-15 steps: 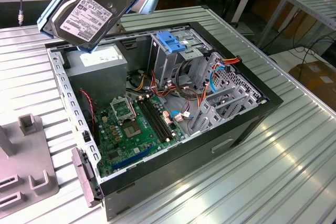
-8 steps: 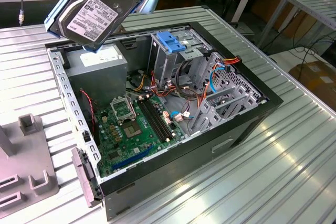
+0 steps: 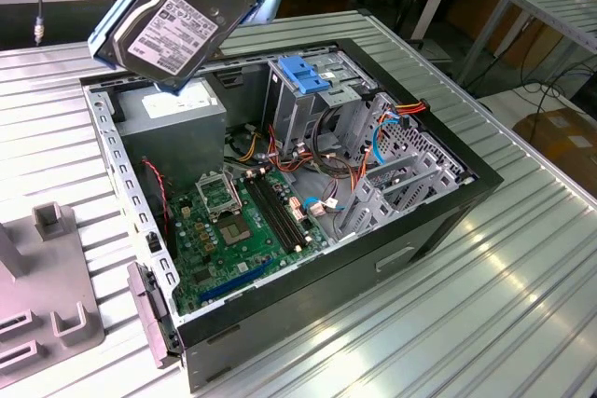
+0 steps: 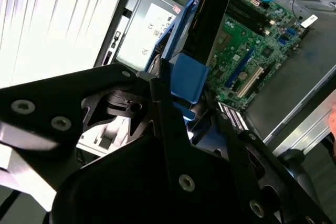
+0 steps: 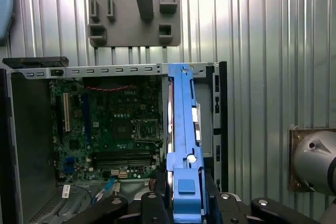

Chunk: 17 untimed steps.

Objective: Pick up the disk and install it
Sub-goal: 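Insert the disk into the insertion slot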

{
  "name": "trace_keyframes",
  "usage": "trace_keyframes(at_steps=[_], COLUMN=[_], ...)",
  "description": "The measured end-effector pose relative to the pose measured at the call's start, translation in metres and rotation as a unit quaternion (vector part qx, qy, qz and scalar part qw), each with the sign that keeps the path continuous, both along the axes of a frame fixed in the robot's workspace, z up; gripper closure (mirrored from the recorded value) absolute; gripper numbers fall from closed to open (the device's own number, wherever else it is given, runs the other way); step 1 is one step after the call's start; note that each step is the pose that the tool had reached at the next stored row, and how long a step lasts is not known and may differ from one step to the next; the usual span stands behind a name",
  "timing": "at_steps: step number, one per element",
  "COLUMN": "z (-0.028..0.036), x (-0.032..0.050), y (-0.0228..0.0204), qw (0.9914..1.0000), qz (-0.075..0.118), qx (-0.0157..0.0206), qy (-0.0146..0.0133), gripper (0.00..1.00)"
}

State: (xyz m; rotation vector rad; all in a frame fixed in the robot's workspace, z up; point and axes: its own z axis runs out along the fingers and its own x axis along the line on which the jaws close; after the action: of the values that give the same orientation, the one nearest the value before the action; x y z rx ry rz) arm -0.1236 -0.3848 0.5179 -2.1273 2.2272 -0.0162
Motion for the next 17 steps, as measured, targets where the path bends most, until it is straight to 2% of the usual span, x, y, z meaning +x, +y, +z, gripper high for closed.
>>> trace_keyframes(at_steps=[4, 8, 13, 17], z=[-0.0001, -0.0004, -0.0008, -0.0023], x=[0.0091, 0.0256, 0.0367, 0.0431], y=[-0.0055, -0.0088, -0.0135, -0.0205], qw=[1.0, 1.0, 1.0, 1.0], qz=[0.0, 0.0, 0.0, 0.0], qx=[-0.0002, -0.001, -0.0017, -0.0031], qy=[-0.0001, 0.0, -0.0004, -0.0005], gripper=[0.63, 0.63, 0.63, 0.63])
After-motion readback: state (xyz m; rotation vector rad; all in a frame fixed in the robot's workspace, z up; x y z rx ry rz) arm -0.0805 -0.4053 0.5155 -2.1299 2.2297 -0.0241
